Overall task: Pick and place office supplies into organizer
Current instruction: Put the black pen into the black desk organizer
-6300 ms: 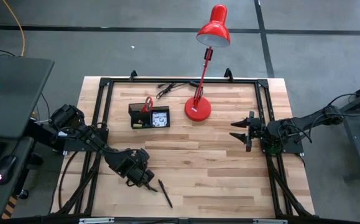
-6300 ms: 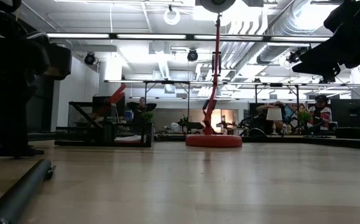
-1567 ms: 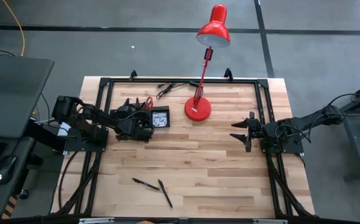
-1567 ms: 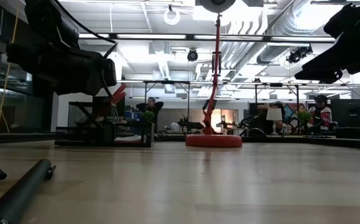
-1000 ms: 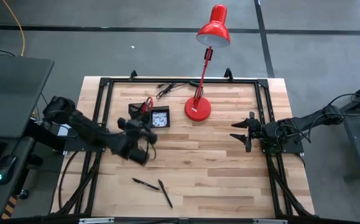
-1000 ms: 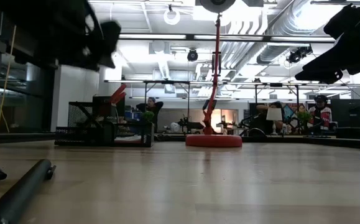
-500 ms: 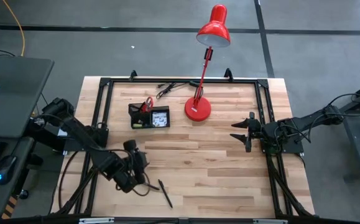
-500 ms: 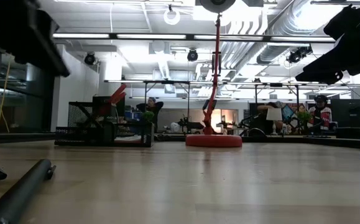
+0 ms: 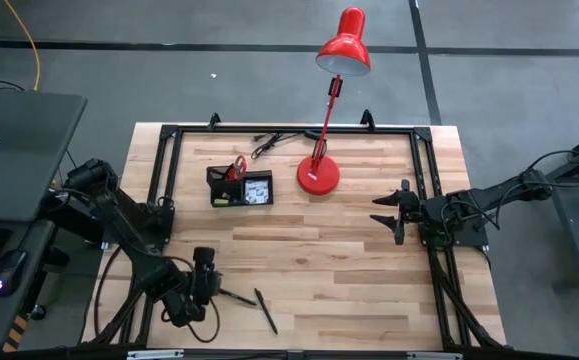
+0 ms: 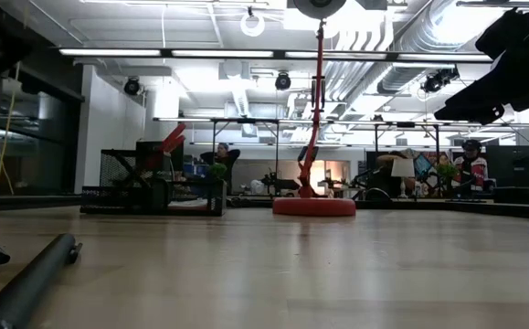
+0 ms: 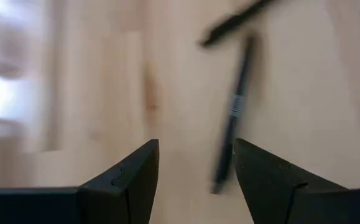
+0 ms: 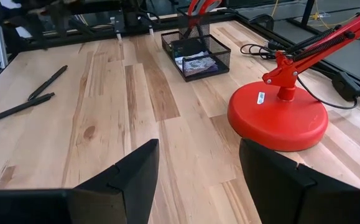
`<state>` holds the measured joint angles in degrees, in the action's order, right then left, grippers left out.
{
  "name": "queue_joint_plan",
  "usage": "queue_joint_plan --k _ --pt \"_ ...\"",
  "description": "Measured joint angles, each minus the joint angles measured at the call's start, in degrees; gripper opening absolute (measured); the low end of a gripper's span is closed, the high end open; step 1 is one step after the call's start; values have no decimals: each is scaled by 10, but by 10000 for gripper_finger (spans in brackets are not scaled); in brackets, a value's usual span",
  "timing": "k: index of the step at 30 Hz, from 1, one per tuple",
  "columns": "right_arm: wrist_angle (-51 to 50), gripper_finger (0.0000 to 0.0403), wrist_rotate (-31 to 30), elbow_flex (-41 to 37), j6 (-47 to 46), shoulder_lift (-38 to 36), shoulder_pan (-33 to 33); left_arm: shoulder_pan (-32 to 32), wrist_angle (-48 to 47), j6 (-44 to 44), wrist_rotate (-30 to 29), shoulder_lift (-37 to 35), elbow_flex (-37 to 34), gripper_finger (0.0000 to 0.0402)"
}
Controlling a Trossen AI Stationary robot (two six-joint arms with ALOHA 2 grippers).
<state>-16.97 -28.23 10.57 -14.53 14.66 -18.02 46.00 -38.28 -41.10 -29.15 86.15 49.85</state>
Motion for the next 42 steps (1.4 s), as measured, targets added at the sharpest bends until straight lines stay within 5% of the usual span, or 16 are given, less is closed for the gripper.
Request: queue_joint_plan --k 24,42 --pt "-4 216 2 0 0 0 0 -2 46 -103 95 8 -19 188" --pt "-13 216 5 0 0 0 0 -73 42 -5 188 66 -19 188"
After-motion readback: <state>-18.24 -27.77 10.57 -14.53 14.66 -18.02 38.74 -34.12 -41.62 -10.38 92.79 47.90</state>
